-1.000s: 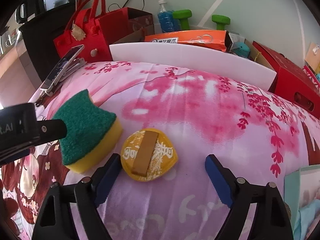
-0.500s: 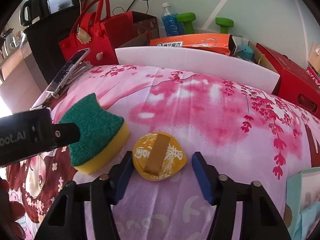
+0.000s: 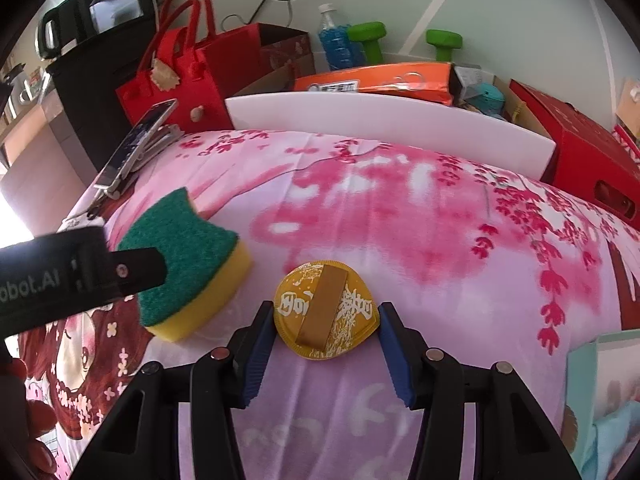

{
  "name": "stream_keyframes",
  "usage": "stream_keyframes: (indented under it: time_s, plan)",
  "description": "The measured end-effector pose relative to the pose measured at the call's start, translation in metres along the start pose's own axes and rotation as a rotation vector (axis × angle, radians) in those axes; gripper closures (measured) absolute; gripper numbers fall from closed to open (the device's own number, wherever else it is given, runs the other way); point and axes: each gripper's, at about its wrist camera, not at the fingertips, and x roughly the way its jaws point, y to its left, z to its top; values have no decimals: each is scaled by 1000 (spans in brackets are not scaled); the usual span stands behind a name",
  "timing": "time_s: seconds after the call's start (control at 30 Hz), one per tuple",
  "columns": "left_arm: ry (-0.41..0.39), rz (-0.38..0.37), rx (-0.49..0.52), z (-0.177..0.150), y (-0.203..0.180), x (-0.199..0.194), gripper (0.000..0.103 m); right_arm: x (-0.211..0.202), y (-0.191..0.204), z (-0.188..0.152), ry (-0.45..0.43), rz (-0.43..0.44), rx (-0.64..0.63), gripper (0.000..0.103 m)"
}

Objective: Organize soft objects
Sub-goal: 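Grasp the gold tin with the right gripper while the left gripper grasps the green sponge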

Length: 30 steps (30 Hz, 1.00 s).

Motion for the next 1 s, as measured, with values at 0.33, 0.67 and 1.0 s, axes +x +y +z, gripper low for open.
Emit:
stream_keyframes:
  time_s: [0.33, 0.67, 1.0]
  plan:
    - [23, 3, 41, -3, -9, 3, 5, -10, -47, 2, 9, -57, 120, 49]
    - [44, 38, 138, -11, -25, 11, 5, -13, -71, -1, 19, -62, 186, 49]
    - [10, 48, 141, -14, -29, 17, 5, -11, -69, -1, 30, -68, 176, 49]
